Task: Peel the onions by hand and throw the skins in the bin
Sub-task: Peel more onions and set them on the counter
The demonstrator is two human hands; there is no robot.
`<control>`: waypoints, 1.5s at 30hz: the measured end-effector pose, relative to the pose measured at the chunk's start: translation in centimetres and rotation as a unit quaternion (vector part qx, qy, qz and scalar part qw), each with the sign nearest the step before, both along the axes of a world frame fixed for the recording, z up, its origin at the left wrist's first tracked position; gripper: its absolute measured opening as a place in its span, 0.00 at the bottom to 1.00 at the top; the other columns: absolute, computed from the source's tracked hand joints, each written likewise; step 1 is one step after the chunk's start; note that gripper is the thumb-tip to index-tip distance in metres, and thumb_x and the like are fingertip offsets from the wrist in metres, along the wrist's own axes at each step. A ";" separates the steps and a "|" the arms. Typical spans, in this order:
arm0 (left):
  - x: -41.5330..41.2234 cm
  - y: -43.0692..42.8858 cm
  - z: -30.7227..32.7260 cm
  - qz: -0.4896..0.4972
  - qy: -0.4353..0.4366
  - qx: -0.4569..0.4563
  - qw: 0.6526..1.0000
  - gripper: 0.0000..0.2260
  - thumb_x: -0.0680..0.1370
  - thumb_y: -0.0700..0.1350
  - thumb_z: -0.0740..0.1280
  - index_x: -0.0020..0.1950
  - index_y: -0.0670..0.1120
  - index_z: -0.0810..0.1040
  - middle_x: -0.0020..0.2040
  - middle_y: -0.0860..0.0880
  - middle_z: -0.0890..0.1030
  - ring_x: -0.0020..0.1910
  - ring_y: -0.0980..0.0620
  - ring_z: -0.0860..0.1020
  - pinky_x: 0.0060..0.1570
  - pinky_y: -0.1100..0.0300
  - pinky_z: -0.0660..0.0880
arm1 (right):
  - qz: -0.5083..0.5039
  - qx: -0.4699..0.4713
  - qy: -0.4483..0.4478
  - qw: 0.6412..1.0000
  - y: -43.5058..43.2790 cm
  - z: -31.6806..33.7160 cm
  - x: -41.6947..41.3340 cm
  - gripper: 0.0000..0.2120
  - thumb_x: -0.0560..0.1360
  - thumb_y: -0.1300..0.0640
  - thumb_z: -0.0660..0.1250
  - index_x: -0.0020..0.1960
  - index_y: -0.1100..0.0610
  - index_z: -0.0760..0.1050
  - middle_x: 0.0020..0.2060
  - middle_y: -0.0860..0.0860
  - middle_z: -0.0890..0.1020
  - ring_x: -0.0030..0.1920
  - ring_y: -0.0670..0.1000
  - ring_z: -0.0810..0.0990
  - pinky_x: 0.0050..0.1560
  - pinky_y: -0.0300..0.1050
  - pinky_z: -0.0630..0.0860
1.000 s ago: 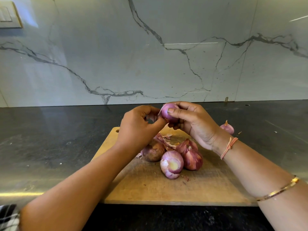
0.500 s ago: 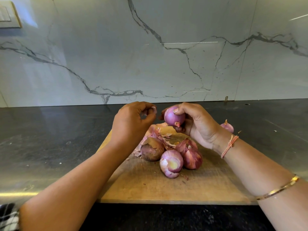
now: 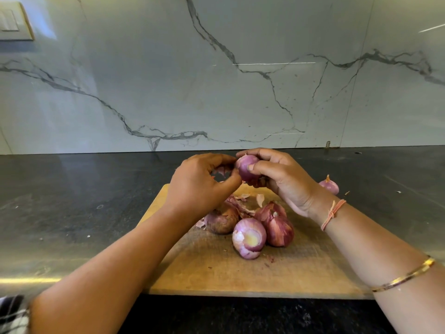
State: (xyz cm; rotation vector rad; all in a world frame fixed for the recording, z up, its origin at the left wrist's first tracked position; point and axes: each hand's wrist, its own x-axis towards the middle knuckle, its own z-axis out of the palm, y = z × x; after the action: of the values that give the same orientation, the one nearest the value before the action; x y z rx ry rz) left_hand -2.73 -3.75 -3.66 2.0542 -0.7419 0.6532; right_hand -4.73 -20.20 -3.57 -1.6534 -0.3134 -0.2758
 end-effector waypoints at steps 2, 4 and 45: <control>0.0 0.0 0.0 0.003 0.001 -0.001 1.000 0.14 0.69 0.55 0.66 0.51 0.55 0.84 0.41 0.59 0.83 0.42 0.62 0.79 0.44 0.56 0.79 | -0.007 -0.014 -0.016 1.000 0.0 0.0 0.0 0.14 0.66 0.57 0.66 0.51 0.55 0.80 0.45 0.53 0.82 0.43 0.46 0.79 0.42 0.36 0.75; 0.0 0.0 0.0 0.006 -0.006 0.004 1.000 0.12 0.70 0.54 0.67 0.50 0.54 0.84 0.40 0.59 0.82 0.42 0.62 0.79 0.43 0.57 0.79 | -0.005 -0.020 -0.028 0.999 0.0 -0.1 -0.1 0.14 0.66 0.57 0.65 0.51 0.56 0.80 0.45 0.53 0.82 0.42 0.45 0.79 0.40 0.35 0.75; 0.8 -0.4 0.1 -0.067 0.166 -0.175 0.968 0.08 0.76 0.43 0.69 0.38 0.52 0.81 0.31 0.52 0.82 0.34 0.48 0.74 0.35 0.57 0.71 | -0.080 -0.201 -0.066 0.974 0.5 -0.4 -0.2 0.17 0.77 0.56 0.66 0.65 0.51 0.71 0.56 0.46 0.77 0.56 0.45 0.76 0.56 0.38 0.74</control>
State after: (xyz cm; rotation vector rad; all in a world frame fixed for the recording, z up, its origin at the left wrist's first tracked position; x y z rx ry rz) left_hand -1.96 -4.15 -3.53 1.7117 -0.5205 0.3220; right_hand -4.91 -19.71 -3.96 -2.0697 -0.3528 -0.4689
